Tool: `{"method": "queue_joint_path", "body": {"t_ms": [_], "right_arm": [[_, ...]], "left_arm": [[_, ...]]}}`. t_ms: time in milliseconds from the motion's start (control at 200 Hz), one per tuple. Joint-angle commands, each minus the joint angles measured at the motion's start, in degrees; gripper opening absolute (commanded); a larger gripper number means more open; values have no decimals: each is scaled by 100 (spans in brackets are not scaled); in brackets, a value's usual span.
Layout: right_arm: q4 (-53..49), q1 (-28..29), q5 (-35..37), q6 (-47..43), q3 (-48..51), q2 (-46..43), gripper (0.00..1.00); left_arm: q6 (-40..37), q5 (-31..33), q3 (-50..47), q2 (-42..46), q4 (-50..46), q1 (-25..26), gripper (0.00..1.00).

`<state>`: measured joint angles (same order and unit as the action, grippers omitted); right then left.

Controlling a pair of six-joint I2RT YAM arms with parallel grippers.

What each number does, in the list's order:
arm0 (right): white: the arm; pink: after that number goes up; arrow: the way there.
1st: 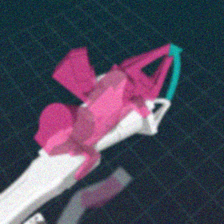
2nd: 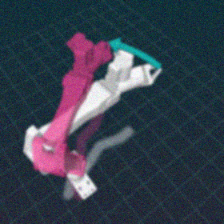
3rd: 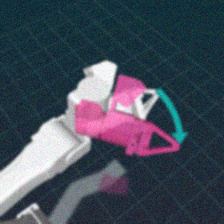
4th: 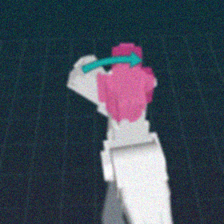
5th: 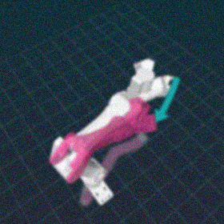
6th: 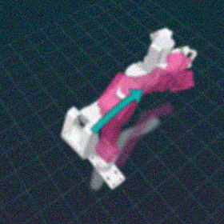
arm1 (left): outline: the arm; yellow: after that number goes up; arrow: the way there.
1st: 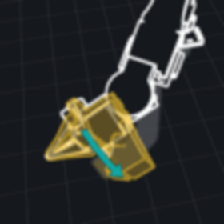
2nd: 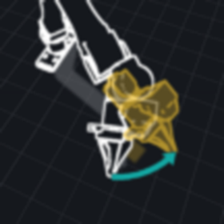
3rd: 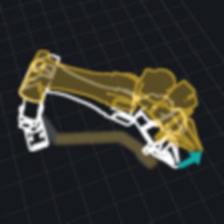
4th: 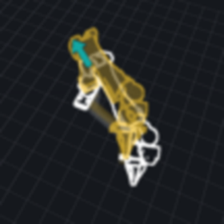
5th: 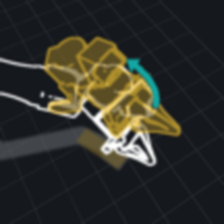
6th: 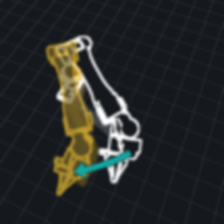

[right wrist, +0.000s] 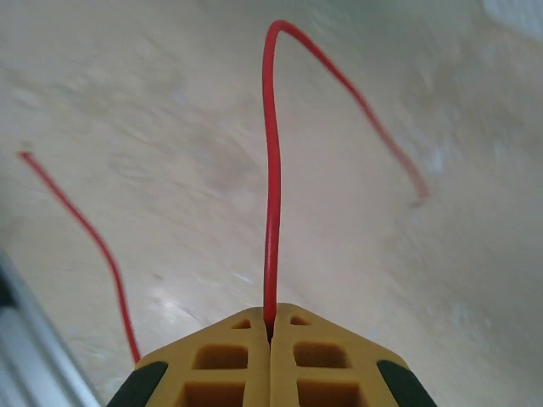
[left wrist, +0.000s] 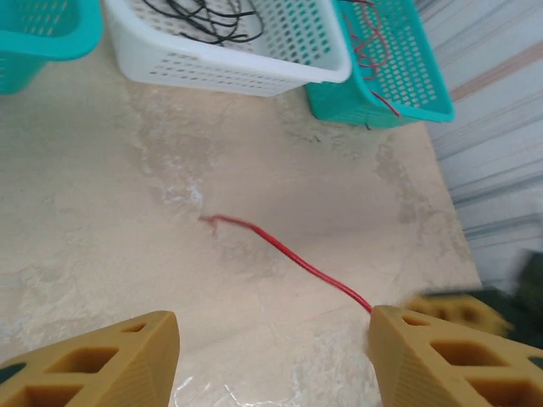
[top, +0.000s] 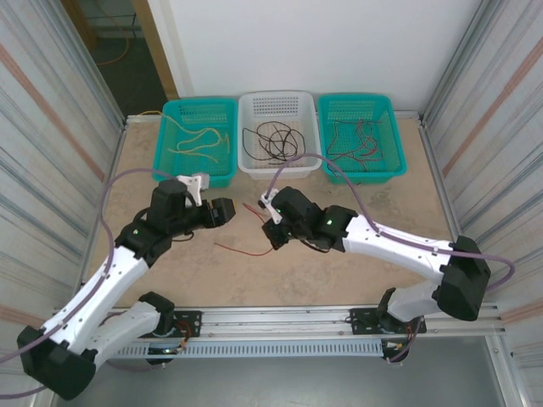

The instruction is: Untangle the cables

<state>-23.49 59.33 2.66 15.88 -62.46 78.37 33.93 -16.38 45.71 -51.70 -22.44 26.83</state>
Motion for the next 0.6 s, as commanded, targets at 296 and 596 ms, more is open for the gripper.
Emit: {"method": "queue_joint_path", "body": {"t_ms": [296, 596], "right_arm": [[-152, 544, 210, -766, -980, -146, 0], [-87, 597, 130, -763, -1042, -33, 0]], "left_arm": [[699, -1496, -207, -174, 1044, -587, 66], [1993, -2031, -877, 144, 2572, -898, 53]]}}
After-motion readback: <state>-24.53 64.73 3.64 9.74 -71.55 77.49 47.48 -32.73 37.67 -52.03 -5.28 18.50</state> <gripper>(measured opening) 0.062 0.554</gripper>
